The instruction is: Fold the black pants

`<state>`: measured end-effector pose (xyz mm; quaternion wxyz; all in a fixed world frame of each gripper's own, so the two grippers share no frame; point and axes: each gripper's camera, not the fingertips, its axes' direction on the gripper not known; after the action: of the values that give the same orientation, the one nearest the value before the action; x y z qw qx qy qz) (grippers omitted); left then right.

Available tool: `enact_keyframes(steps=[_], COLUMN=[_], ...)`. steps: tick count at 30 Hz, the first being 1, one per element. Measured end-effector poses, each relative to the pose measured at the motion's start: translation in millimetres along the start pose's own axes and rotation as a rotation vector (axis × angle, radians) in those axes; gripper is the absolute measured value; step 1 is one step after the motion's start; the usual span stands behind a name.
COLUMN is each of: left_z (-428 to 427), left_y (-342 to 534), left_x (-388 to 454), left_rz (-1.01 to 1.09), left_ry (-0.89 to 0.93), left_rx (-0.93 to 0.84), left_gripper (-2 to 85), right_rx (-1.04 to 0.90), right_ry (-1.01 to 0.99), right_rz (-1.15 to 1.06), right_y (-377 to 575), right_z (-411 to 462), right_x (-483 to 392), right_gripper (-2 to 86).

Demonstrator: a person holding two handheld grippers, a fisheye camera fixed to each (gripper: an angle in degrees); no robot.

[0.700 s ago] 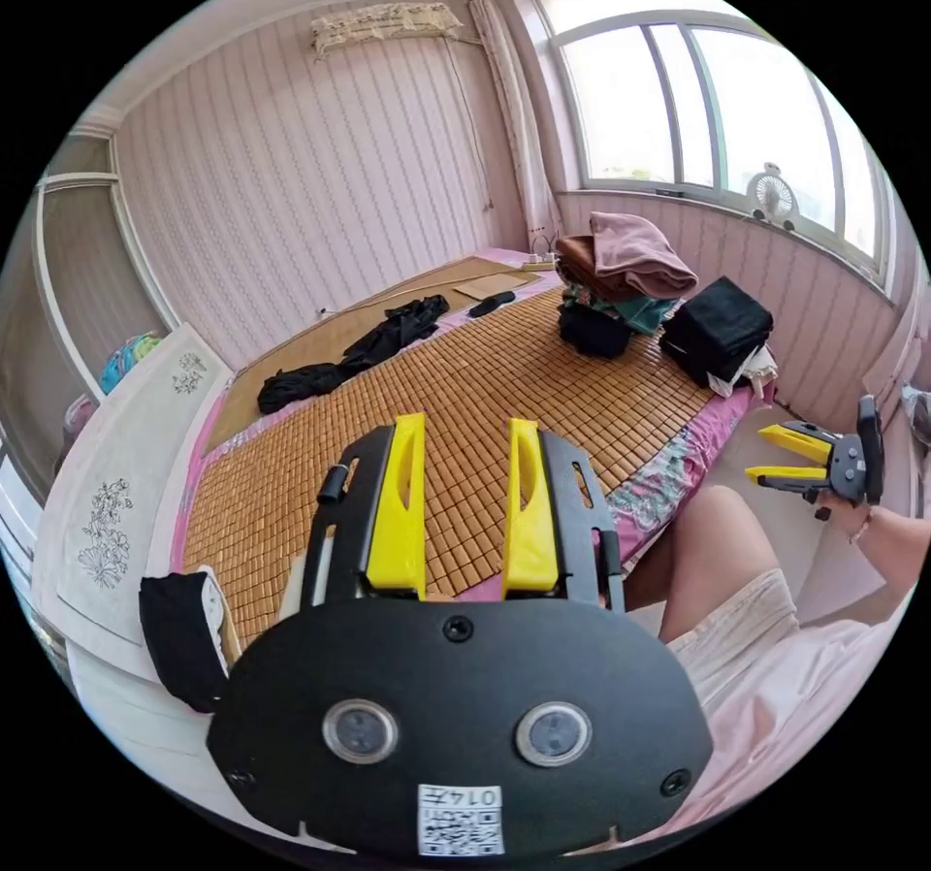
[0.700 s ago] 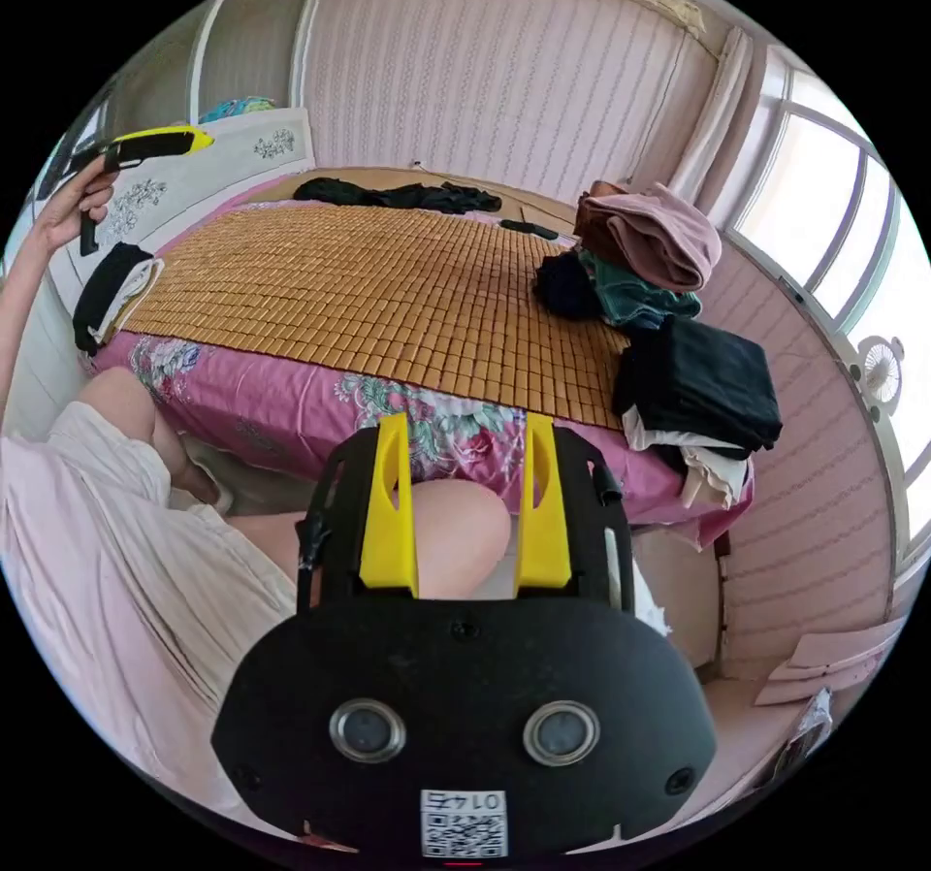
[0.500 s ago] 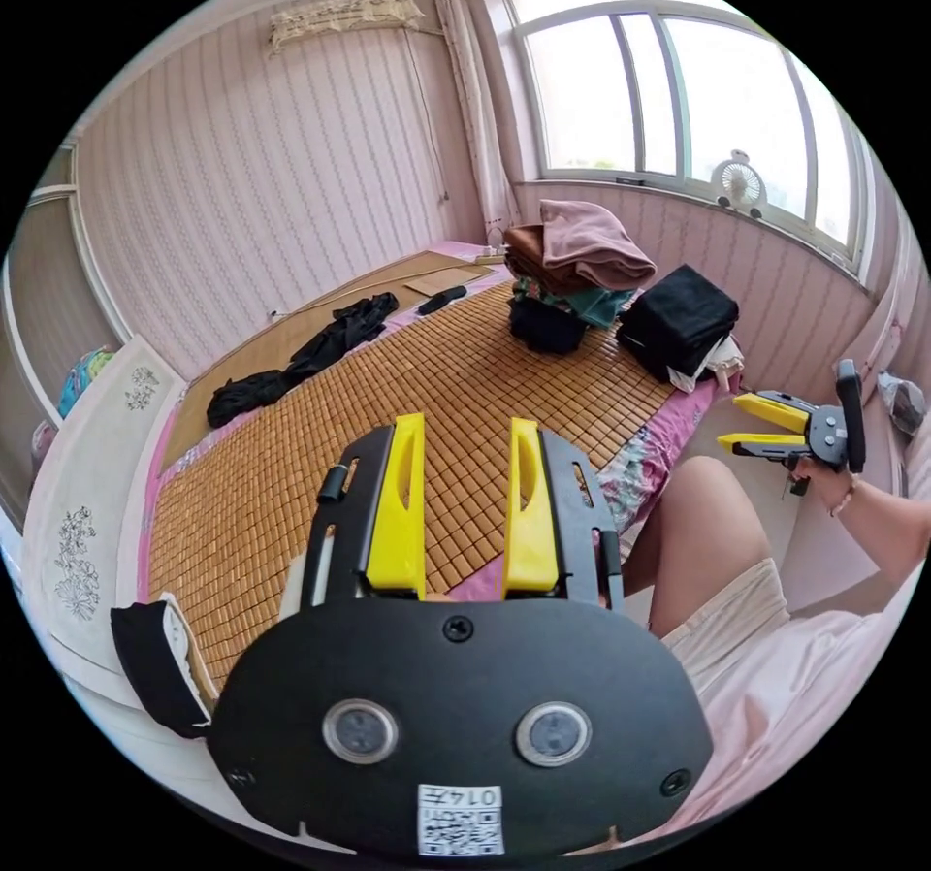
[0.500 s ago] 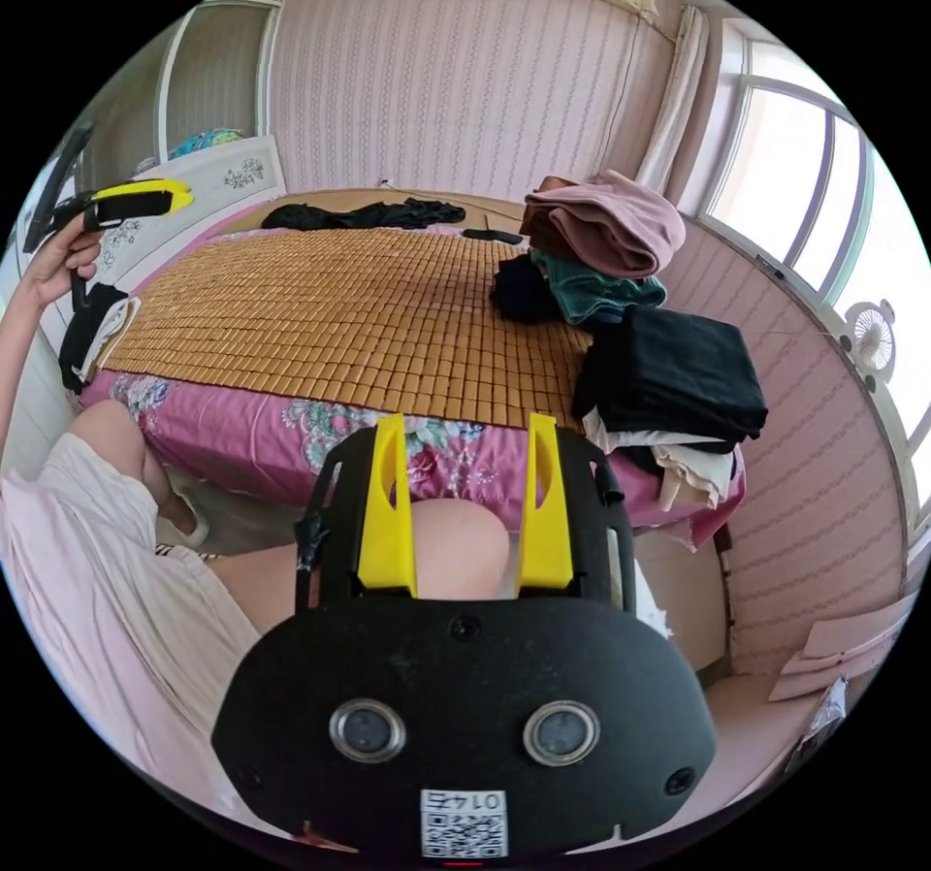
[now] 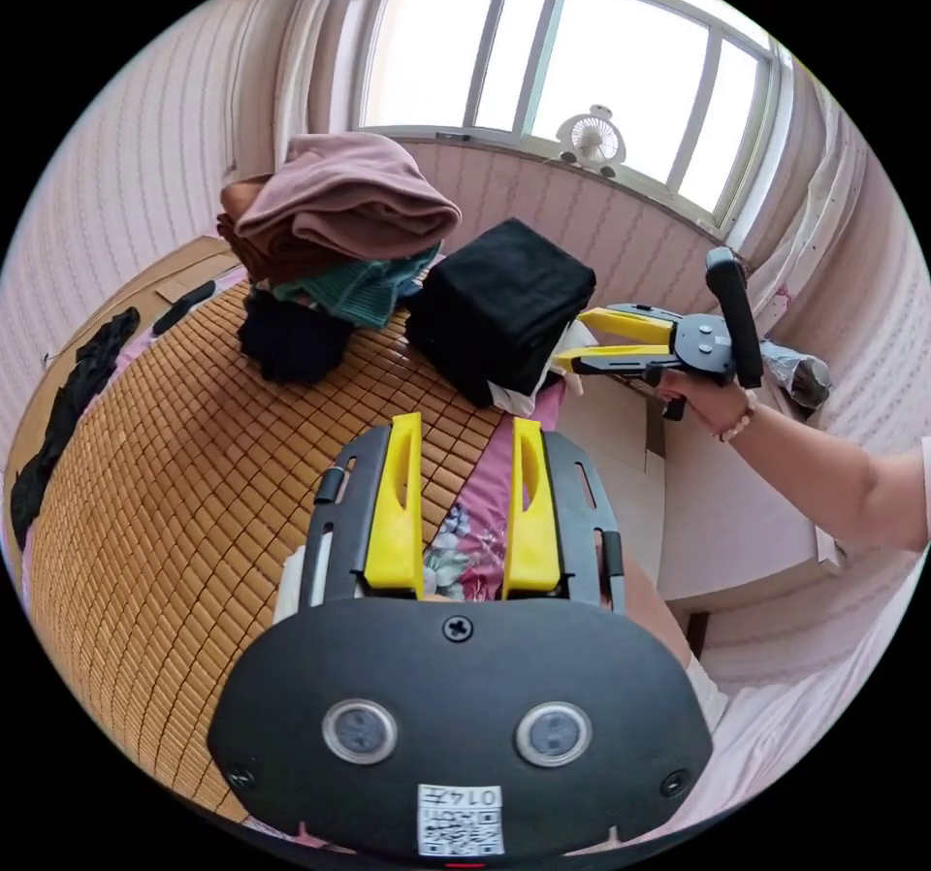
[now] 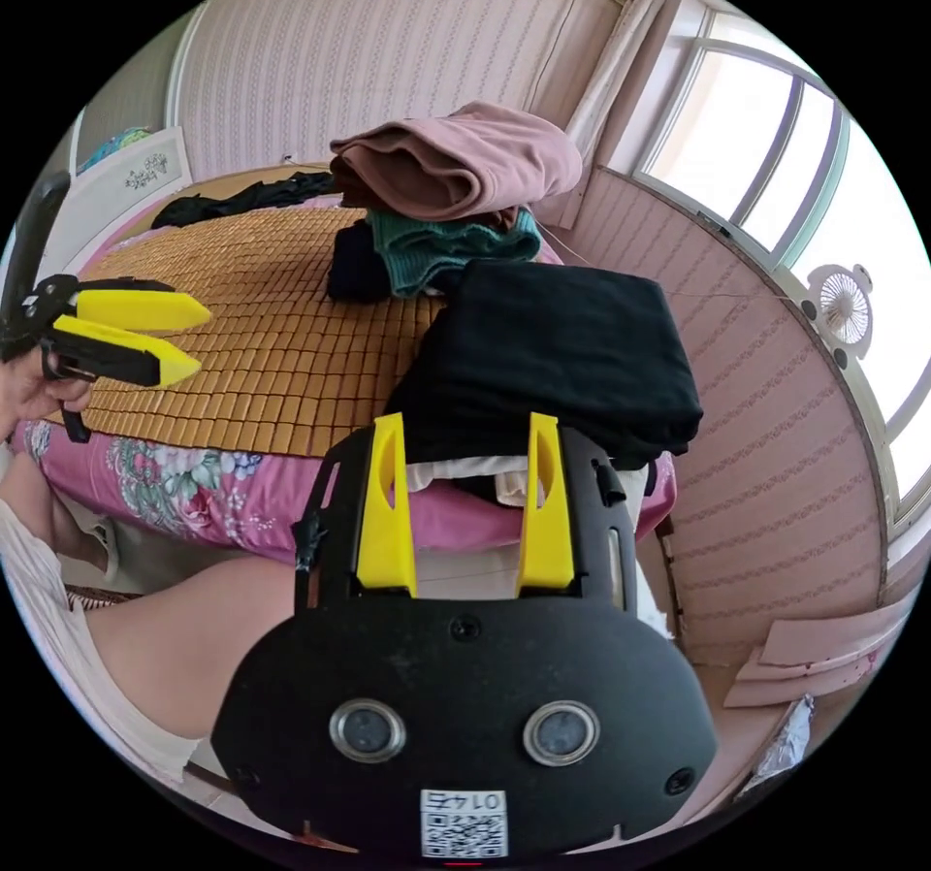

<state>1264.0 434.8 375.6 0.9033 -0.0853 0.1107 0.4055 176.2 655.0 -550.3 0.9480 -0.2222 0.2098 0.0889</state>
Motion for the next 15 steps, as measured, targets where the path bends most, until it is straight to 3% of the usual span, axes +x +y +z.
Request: enact_keyframes(steps=[4, 7, 15], left_z=[77, 123, 187], left_y=[-47, -72, -99], left_x=[5, 9, 3], left_rz=[-0.004, 0.026, 0.005], left_ry=[0.055, 0.043, 0.149], left_rx=[-0.047, -0.093, -0.154], left_gripper=[13.4, 13.8, 12.0], right_rx=[0.053, -0.024, 0.023], right_ry=[0.017, 0.066, 0.024], right_rz=[0.044, 0.021, -0.002], right_y=[-7, -13, -16], right_z=[18, 44, 50], right_x=[29, 40, 83], right_gripper=[16.1, 12.6, 4.0])
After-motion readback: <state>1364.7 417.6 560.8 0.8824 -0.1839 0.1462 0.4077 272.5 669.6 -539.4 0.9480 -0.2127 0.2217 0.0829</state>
